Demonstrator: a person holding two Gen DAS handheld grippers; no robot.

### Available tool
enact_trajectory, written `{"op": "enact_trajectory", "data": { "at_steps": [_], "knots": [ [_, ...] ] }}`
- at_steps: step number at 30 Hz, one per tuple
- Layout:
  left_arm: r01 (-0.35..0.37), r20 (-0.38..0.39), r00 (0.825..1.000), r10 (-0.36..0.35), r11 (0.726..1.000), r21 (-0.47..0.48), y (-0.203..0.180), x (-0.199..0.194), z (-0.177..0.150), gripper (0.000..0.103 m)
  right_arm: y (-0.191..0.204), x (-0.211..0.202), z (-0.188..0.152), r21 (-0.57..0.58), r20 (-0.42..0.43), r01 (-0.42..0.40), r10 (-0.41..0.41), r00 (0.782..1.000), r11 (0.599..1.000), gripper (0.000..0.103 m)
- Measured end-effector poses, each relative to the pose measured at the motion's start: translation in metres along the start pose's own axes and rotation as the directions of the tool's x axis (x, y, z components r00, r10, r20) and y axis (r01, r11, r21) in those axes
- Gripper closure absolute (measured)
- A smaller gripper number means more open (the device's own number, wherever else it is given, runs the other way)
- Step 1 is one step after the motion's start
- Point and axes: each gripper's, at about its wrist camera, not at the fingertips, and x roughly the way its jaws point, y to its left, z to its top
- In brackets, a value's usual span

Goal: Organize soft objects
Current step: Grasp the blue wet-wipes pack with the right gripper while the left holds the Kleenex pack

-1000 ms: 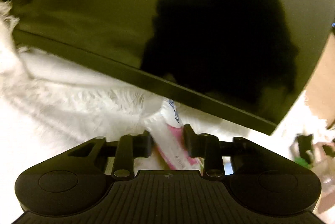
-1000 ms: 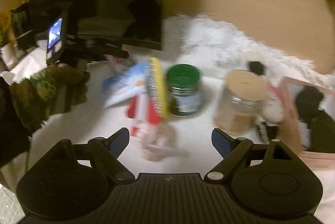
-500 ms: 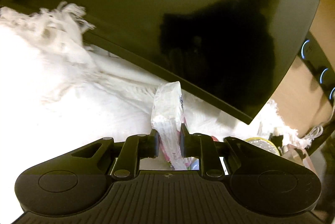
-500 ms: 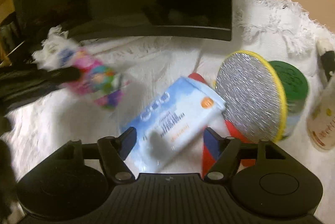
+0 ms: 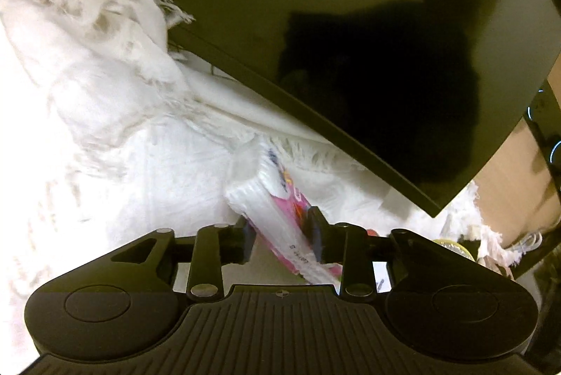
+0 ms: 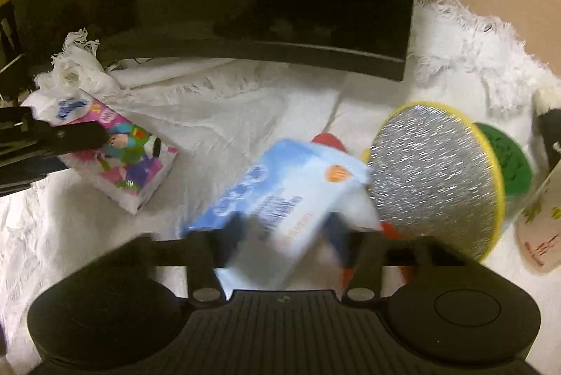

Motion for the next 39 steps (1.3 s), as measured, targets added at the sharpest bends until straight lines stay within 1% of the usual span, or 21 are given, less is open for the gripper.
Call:
{"op": "enact_trajectory", "data": {
  "at_steps": [1,3,4,5,8,9,11,13,15,17,19,20,21,23,26,28,30,31,33,36,39],
  "knots": [
    [0.002,-0.001,1.0,-0.002,1.0,0.003,-0.002,0.004,0.0,0.066,-0.004,-0.003,0.001,-0.008,-0.002,-0.003,0.003,1.0,1.0,0.073],
    [0.002,-0.012,1.0,-0.002,1.0,0.016,-0.01,0.014,-0.001,0.065,-0.01,-0.009,0.001,-0.023,-0.004,-0.033,0.033,0.999,0.999,0.087],
    [0.0,-0.019,1.0,0.0,1.0,0.028,-0.015,0.022,-0.002,0.065,-0.014,-0.012,0.0,-0.029,-0.014,-0.042,0.041,0.999,0.999,0.089],
    [-0.003,-0.024,1.0,0.004,0.999,0.041,-0.02,0.028,-0.003,0.064,-0.016,-0.014,-0.002,-0.033,-0.025,-0.046,0.045,0.999,0.998,0.091],
    [-0.006,-0.034,0.999,0.009,0.996,0.094,-0.04,0.045,-0.006,0.064,-0.019,-0.02,-0.012,-0.045,-0.055,-0.079,0.077,0.996,0.996,0.091],
    [-0.006,-0.031,0.999,0.009,0.994,0.113,-0.047,0.051,-0.007,0.064,-0.017,-0.022,-0.016,-0.06,-0.055,-0.087,0.084,0.995,0.994,0.091],
    [-0.002,-0.025,1.0,0.005,0.99,0.14,-0.058,0.058,-0.009,0.064,-0.01,-0.031,-0.025,-0.125,-0.041,-0.082,0.077,0.996,0.989,0.09],
    [0.012,-0.047,0.999,-0.004,0.986,0.166,-0.068,0.068,-0.012,0.064,-0.004,-0.043,-0.034,-0.188,-0.031,-0.085,0.08,0.996,0.979,0.084],
    [0.021,-0.082,0.997,-0.006,0.982,0.186,-0.074,0.077,-0.016,0.064,-0.001,-0.055,-0.044,-0.207,-0.037,-0.111,0.106,0.994,0.972,0.068],
    [0.04,-0.127,0.992,-0.013,0.977,0.21,-0.077,0.085,-0.021,0.064,-0.001,-0.064,-0.052,-0.206,-0.041,-0.13,0.124,0.991,0.97,0.065],
    [0.042,-0.16,0.987,-0.005,0.973,0.229,-0.077,0.092,-0.025,0.064,0.0,-0.068,-0.059,-0.207,-0.053,-0.135,0.126,0.991,0.969,0.065],
    [0.02,-0.14,0.99,0.013,0.971,0.236,-0.077,0.094,-0.026,0.07,0.0,-0.068,-0.062,-0.21,-0.059,-0.134,0.124,0.991,0.968,0.065],
    [0.006,-0.124,0.992,0.023,0.974,0.226,-0.079,0.096,-0.023,0.07,0.001,-0.068,-0.064,-0.215,-0.063,-0.13,0.119,0.991,0.968,0.064],
    [0.0,-0.096,0.995,0.017,0.983,0.181,-0.081,0.101,-0.018,0.07,0.0,-0.069,-0.069,-0.218,-0.069,-0.125,0.112,0.991,0.968,0.061],
    [-0.044,-0.023,0.999,0.046,0.995,0.091,-0.081,0.107,-0.009,0.07,-0.004,-0.071,-0.073,-0.206,-0.083,-0.125,0.11,0.99,0.971,0.053],
    [-0.049,0.02,0.999,0.048,0.998,0.031,-0.076,0.105,-0.007,0.07,-0.005,-0.076,-0.075,-0.203,-0.076,-0.122,0.108,0.991,0.972,0.049],
    [-0.045,0.04,0.998,0.044,0.999,0.012,-0.071,0.1,-0.007,0.073,-0.007,-0.08,-0.074,-0.203,-0.066,-0.116,0.104,0.992,0.972,0.048],
    [-0.041,0.051,0.998,0.04,0.999,0.014,-0.067,0.095,-0.007,0.074,-0.009,-0.082,-0.073,-0.199,-0.059,-0.114,0.104,0.993,0.973,0.048],
    [-0.045,0.068,0.997,0.042,0.998,0.041,-0.061,0.082,-0.009,0.08,-0.013,-0.081,-0.065,-0.161,-0.05,-0.113,0.107,0.993,0.98,0.048],
    [-0.022,0.055,0.998,0.018,0.997,0.073,-0.051,0.055,-0.011,0.081,-0.023,-0.071,-0.045,-0.021,-0.044,-0.148,0.147,0.988,0.989,0.048],
    [-0.021,0.043,0.999,0.016,0.994,0.107,-0.042,0.021,-0.016,0.081,-0.028,-0.052,-0.027,0.141,-0.044,-0.18,0.188,0.981,0.974,0.048]
  ]
}}
